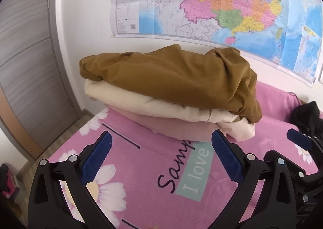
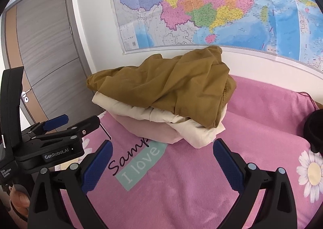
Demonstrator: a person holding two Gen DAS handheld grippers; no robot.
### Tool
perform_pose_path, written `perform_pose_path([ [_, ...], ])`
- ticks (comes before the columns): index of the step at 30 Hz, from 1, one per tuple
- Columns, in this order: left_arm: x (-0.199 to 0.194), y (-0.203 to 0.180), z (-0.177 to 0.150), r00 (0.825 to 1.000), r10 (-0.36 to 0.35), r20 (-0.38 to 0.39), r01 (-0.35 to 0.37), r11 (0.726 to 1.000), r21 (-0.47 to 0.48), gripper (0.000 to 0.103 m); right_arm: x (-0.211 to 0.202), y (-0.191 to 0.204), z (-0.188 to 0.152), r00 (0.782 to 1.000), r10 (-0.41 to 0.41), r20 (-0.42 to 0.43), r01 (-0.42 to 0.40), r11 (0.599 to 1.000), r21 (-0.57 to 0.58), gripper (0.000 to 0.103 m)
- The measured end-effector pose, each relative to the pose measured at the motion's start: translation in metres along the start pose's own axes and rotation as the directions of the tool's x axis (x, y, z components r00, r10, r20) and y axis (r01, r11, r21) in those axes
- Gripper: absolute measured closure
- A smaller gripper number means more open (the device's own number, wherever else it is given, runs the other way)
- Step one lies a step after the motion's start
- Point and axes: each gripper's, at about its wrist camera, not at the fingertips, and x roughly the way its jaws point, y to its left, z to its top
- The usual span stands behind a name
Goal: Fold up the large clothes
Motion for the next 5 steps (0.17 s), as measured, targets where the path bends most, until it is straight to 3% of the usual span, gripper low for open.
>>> perform_pose_path([
  [5, -0.0097, -0.0042, -0.0055, 1.000, -0.025, 0.005, 0.025, 1.000, 0.001, 0.005, -0.0100, 0.0001, -0.0074, 1.000, -0.006, 0.007, 0.006, 1.000, 0.002, 0.006],
])
